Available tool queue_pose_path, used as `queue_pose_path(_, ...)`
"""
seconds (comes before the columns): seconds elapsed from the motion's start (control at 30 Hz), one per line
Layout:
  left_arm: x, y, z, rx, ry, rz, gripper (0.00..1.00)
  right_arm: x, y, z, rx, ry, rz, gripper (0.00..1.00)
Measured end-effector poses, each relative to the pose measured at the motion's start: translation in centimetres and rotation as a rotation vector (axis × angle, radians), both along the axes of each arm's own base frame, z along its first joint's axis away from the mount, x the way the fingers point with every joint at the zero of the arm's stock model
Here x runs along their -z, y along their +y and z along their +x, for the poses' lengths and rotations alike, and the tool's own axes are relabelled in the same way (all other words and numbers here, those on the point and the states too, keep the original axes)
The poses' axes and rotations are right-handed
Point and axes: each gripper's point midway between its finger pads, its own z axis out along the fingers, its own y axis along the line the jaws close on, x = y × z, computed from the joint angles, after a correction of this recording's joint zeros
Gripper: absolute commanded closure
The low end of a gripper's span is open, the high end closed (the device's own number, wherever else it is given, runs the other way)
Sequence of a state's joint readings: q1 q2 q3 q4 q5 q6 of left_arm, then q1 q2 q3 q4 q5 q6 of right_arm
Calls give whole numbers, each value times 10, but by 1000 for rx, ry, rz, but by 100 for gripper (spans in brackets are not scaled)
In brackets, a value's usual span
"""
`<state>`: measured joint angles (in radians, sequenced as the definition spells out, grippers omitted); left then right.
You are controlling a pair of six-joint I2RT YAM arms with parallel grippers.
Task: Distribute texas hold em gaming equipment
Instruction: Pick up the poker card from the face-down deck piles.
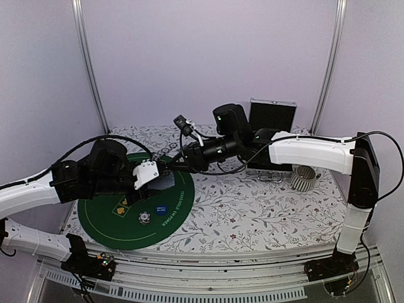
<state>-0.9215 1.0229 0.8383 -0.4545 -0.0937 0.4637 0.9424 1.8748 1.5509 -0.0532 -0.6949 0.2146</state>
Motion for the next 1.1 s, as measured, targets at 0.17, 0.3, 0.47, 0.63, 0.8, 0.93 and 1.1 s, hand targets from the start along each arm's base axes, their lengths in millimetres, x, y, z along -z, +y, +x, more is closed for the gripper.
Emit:
queue_pose_path(0.17,0,0,0,1,0,0,53,0,0,-4,-16,23,1,74)
queue_pose_path(0.3,0,0,0,4,1,-1,53,2,0,-4,-20,31,-1,72)
queue_pose_path(0.47,0,-1,-1,5,0,0,53,4,1,-6,-28,42,-4,87)
queue_pose_path(0.63,1,0,0,4,1,2,53,5,1,-7,-33,50,-7,98)
queue_pose_path(0.8,1,0,0,3,3,3,53,5,1,-7,-34,40,-8,98)
queue_pose_path(0.93,2,0,0,4,4,2,53,5,1,-7,-37,30,-9,98)
queue_pose_path(1.1,0,-1,0,7,2,-4,53,-4,-8,-12,-39,11,-9,99)
